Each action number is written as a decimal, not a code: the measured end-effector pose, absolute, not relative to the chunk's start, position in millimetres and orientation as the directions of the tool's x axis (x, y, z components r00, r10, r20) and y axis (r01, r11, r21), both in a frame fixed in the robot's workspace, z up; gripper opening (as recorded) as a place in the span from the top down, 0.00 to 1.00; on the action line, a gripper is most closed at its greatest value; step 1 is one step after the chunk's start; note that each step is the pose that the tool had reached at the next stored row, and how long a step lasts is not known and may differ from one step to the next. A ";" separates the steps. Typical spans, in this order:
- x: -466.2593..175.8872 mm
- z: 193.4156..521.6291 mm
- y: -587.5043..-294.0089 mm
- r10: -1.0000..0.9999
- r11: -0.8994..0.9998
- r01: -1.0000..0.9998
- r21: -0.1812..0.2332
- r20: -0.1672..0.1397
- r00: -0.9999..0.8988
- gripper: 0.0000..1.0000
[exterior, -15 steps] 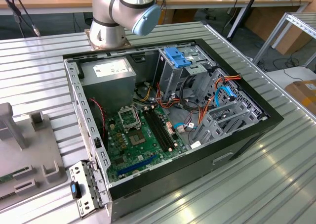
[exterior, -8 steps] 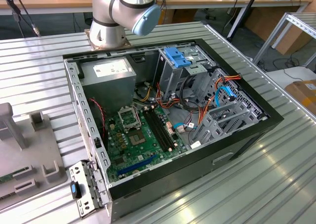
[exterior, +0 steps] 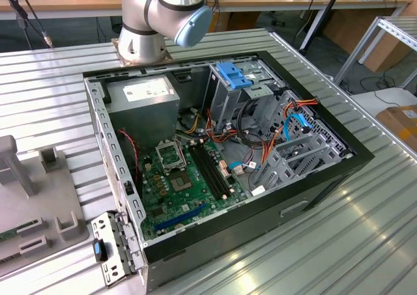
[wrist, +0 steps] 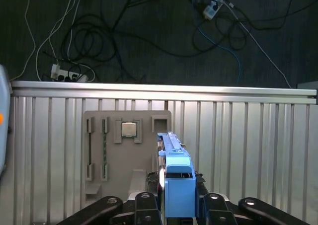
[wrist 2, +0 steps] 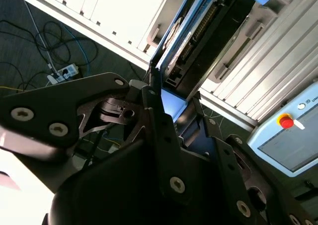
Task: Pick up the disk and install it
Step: 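Pick up the disk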
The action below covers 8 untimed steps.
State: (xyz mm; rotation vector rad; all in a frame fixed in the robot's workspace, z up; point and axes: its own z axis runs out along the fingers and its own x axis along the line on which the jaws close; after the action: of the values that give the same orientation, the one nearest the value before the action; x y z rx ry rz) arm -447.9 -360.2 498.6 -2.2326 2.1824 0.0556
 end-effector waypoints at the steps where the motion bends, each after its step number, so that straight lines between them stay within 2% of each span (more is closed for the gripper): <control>1: -444.9 498.6 -360.1 -0.999 -0.023 -1.000 0.011 -0.039 0.022 0.64; 8: -442.9 498.6 -360.2 -0.999 -0.023 -1.000 0.011 -0.039 0.022 0.64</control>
State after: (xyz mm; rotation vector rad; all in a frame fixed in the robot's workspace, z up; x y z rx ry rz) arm -442.9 -360.2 498.6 -2.2326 2.1824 0.0557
